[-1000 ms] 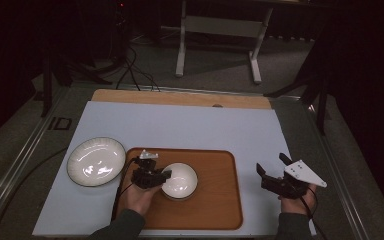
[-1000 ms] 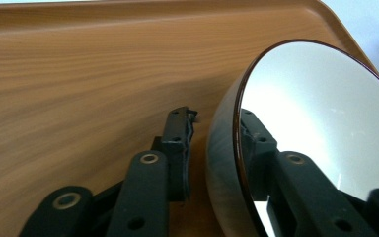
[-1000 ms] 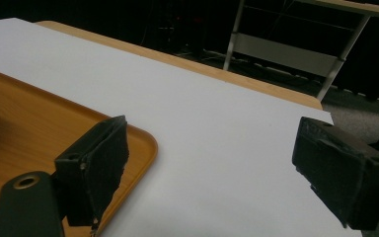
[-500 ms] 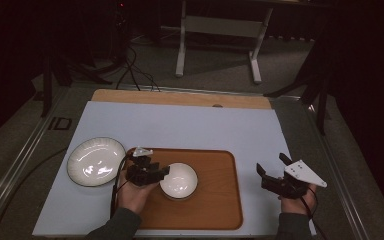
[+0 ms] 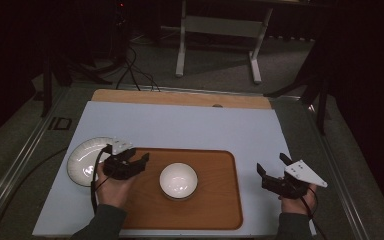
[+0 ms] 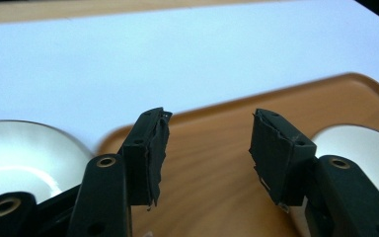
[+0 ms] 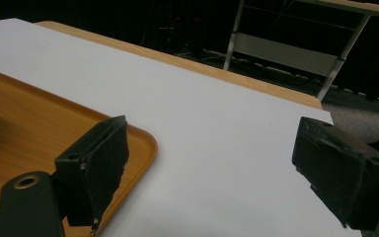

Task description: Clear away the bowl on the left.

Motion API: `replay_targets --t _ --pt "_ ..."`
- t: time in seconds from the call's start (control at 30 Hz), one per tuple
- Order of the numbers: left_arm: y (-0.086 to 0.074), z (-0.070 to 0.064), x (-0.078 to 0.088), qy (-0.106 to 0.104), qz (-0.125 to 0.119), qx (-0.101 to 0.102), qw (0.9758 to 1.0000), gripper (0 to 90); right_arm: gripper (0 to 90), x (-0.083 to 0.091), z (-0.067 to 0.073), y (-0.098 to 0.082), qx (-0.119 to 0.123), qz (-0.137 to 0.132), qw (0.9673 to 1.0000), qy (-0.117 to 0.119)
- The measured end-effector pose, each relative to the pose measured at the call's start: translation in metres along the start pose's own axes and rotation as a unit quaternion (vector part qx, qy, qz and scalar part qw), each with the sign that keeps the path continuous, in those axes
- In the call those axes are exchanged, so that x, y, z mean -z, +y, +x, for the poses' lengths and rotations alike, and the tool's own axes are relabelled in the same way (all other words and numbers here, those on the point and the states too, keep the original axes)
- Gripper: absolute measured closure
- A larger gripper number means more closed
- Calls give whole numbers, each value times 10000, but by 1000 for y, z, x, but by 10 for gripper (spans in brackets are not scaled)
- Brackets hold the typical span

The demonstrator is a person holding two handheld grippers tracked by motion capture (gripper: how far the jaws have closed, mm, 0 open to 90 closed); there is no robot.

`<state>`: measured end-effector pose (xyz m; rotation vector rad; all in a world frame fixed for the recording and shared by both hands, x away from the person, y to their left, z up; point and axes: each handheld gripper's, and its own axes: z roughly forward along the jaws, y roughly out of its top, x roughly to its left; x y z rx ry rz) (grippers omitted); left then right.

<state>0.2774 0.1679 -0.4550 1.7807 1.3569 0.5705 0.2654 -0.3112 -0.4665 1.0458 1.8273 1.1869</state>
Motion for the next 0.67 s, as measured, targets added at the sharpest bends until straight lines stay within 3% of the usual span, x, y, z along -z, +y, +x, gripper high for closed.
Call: replay_targets --t 0.13,0.23,0.33,0.43,0.57,0.67 --pt "1 17 11 131 -134 51 9998 475 137 0 0 0 -13 -10 10000 -9" --pt "1 29 17 114 -208 105 9997 468 137 1 0 0 -33 -5 10000 -13" --pt "0 38 22 238 -225 25 9995 437 137 1 0 0 -51 -3 10000 -15" --pt "-3 49 26 394 -273 69 9988 400 137 1 -2 -2 -89 3 10000 -26" --pt "-9 63 28 703 -134 87 9974 302 137 1 -7 -5 -207 13 9998 -35" --pt "-14 69 28 1100 9 -48 9939 248 136 -2 -9 -8 -293 33 9995 -69"
